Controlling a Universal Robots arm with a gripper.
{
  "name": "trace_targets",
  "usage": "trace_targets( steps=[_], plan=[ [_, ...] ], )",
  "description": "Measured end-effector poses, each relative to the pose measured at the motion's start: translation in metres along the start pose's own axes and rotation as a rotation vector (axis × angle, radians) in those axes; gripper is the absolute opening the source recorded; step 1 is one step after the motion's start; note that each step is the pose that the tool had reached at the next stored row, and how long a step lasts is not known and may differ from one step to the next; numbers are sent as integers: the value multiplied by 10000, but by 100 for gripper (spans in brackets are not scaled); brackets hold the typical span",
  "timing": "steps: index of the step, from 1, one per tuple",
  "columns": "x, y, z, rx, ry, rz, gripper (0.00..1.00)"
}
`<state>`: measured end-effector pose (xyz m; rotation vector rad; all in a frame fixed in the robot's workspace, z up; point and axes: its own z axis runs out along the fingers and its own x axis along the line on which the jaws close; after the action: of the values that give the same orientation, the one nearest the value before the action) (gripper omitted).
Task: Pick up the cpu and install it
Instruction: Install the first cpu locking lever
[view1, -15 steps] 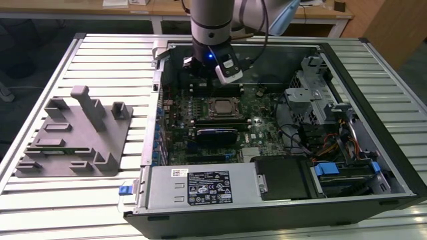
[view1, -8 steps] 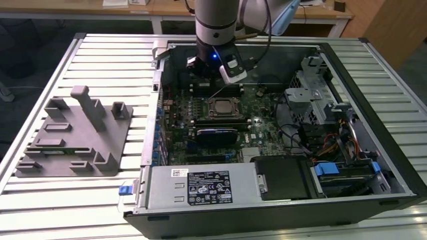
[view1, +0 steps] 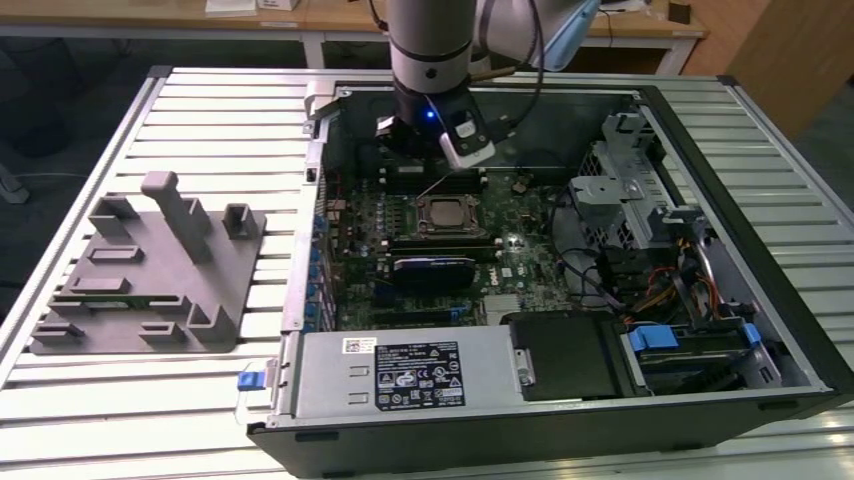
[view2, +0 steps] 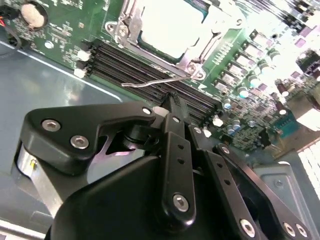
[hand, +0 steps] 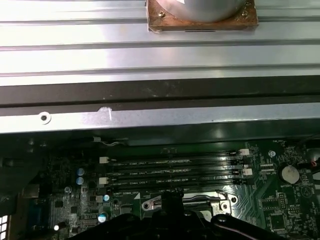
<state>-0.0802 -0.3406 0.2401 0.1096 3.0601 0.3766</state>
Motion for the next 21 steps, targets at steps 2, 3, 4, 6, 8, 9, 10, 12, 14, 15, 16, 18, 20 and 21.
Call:
trace_targets(
  steps=[2, 3, 4, 6, 8, 9, 10, 12, 14, 15, 16, 18, 20, 21],
  plan=[
    [0, -2, 8, -10, -142, -6, 11],
    [0, -3, 12, -15, -214, -10, 11],
    [1, -4, 17, -19, -285, -12, 11],
    [1, -7, 28, -25, -395, -4, 11],
    [2, -11, 42, -29, -480, 11, 11],
    [2, -13, 49, -31, -521, 20, 11],
    [3, -15, 57, -33, -557, 32, 11],
    [3, -19, 74, -34, -620, 61, 11],
    [1, -24, 92, -34, -669, 93, 11],
    [-1, -26, 101, -33, -694, 112, 11],
    [-3, -28, 110, -33, -718, 134, 11],
    [-8, -32, 129, -33, -767, 177, 11],
    [-15, -36, 148, -32, -819, 220, 11],
    [-18, -38, 156, -31, -844, 245, 11]
  ],
)
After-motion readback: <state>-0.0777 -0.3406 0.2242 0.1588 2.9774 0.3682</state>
